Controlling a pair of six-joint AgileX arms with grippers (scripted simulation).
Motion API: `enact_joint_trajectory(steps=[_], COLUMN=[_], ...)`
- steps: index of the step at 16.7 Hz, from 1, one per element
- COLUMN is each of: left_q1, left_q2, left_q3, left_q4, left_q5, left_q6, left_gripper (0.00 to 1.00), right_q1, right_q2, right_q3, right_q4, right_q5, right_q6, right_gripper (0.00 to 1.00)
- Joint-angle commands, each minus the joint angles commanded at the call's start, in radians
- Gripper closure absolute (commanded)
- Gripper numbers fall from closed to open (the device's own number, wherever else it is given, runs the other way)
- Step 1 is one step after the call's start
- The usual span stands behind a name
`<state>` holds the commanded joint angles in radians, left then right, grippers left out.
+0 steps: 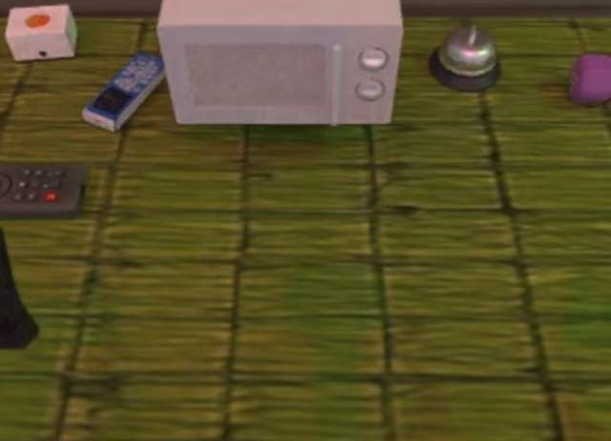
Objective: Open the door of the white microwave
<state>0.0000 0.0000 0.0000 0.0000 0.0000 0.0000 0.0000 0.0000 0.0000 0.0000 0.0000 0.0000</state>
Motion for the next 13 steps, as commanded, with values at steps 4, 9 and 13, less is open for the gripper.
enact_joint_trajectory(steps=[4,9,13], left_q1=[-0.006,-0.063,-0.139], left_q2=[0.022,0.217,0.464], left_q3=[0.018,0.202,0.488], left_q4=[-0.016,-0.154,-0.321], left_q5=[-0.002,-0.027,-0.061], left_q6=[0.0,-0.015,-0.061], left_gripper=[0.0,0.0,0.0], right_q1=[0.0,0.0,0.0], right_q2=[0.0,0.0,0.0], right_q3=[0.0,0.0,0.0], right_q4=[0.0,0.0,0.0], right_q5=[0.0,0.0,0.0], right_q6=[0.0,0.0,0.0], right_gripper=[0.0,0.0,0.0])
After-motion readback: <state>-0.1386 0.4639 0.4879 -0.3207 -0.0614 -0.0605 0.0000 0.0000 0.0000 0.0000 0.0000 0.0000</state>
